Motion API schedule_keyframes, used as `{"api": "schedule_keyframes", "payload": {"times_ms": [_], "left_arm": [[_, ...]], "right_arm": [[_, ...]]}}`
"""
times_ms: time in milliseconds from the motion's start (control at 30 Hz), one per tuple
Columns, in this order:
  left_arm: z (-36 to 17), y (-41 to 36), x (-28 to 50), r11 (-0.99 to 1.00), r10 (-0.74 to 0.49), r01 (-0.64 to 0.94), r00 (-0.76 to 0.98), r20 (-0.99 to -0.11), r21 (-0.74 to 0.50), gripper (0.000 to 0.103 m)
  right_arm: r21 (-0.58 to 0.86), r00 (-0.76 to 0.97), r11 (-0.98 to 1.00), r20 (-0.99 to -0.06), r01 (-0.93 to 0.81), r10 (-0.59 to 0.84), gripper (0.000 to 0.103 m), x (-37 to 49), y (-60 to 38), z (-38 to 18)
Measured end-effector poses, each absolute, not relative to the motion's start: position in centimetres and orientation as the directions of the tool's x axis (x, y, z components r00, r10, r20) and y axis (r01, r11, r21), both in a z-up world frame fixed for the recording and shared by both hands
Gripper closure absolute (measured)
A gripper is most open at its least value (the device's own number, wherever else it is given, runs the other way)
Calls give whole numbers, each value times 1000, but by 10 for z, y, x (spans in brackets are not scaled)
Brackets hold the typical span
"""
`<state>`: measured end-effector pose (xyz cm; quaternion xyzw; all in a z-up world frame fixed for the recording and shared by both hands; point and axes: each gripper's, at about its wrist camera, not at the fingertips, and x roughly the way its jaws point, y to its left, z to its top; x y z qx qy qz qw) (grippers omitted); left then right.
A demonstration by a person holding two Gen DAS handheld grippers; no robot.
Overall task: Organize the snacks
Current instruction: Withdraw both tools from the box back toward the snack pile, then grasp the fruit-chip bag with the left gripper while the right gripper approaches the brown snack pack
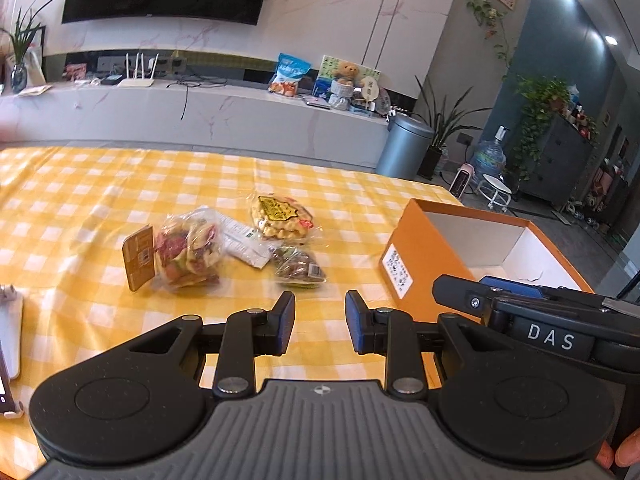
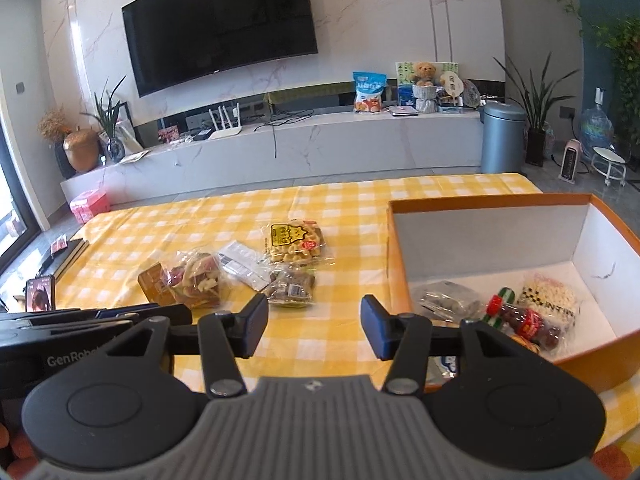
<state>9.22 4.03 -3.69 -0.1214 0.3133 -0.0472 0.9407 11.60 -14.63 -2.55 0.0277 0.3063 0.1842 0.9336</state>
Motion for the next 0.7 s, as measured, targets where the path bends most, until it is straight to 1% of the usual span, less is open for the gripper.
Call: {"api": "schedule_keyframes", "payload": {"times_ms": [300, 367, 500, 567, 600, 633, 700], "left_arm": [[-49, 55, 98, 969, -126, -29, 798, -589, -247, 70], [-52, 61, 100, 969, -112, -46, 797, -593, -244, 64], [-58, 71, 107, 971, -78, -78, 792, -605, -228, 58], [-60, 74, 111, 976, -57, -82, 796, -602, -201, 47], [-61, 75, 112, 979, -45, -83, 800, -598, -185, 44], [-61, 76, 114, 982, -32, -83, 805, -592, -167, 38], [-62, 80, 120, 989, -7, -82, 814, -580, -126, 32]], "right_arm": [[150, 719, 924, -588, -353, 370, 51, 132, -128, -40], [146, 711, 921, -597, -360, 372, 51, 136, -124, -44], [143, 693, 920, -618, -365, 371, 50, 147, -117, -51], [151, 683, 919, -627, -365, 374, 46, 153, -114, -55], [156, 676, 917, -633, -366, 378, 43, 156, -112, -57], [161, 669, 916, -639, -368, 381, 42, 160, -110, -59], [163, 657, 913, -648, -373, 384, 42, 167, -105, -64]]}}
